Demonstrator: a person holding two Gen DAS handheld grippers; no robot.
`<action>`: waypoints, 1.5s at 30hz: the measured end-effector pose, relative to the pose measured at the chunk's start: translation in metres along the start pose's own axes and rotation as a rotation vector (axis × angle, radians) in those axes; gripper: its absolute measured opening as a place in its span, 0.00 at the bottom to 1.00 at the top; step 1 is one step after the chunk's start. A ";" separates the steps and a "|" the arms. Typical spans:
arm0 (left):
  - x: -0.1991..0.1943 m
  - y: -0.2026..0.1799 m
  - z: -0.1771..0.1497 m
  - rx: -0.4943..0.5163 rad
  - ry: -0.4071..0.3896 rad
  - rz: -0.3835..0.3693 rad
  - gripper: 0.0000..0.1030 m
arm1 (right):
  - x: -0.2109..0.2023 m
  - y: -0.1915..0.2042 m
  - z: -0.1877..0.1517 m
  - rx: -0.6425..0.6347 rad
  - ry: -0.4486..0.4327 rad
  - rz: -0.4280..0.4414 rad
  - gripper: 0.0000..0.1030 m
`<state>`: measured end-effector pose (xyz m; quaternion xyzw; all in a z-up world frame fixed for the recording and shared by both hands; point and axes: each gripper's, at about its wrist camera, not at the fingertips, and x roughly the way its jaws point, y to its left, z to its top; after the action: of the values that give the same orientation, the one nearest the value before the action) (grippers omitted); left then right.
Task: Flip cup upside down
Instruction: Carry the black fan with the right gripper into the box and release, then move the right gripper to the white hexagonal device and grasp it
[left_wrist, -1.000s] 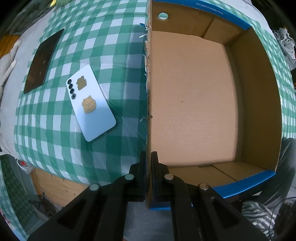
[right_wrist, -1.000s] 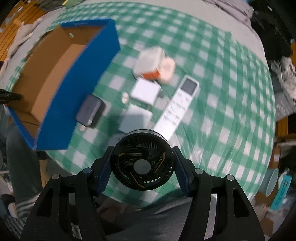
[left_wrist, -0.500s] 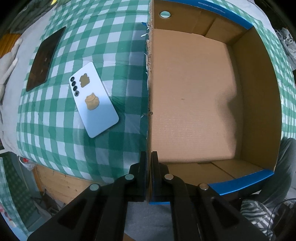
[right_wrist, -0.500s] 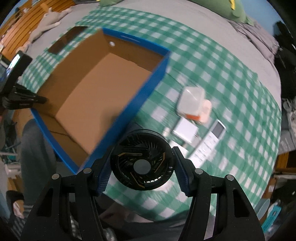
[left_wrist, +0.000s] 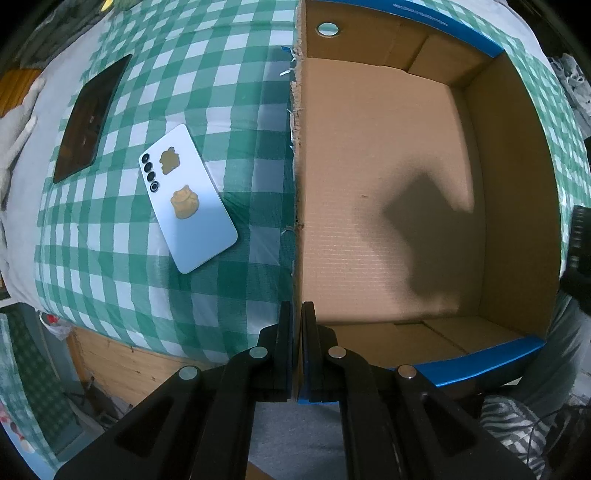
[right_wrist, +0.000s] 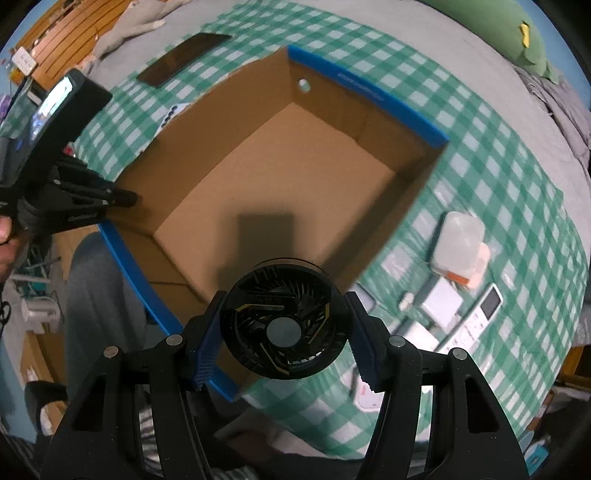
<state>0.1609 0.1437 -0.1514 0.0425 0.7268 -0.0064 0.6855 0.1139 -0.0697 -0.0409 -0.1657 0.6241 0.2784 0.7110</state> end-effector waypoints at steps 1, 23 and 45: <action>0.000 0.000 0.000 0.003 -0.001 0.002 0.04 | 0.004 0.003 0.002 -0.006 0.008 -0.002 0.60; 0.001 -0.004 -0.005 0.027 -0.016 0.004 0.04 | 0.088 0.033 0.015 -0.082 0.128 -0.004 0.60; 0.003 -0.007 -0.007 0.046 -0.018 0.002 0.04 | 0.006 -0.006 -0.004 0.030 -0.025 -0.060 0.81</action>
<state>0.1531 0.1370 -0.1543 0.0589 0.7203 -0.0229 0.6908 0.1144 -0.0756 -0.0480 -0.1699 0.6141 0.2495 0.7292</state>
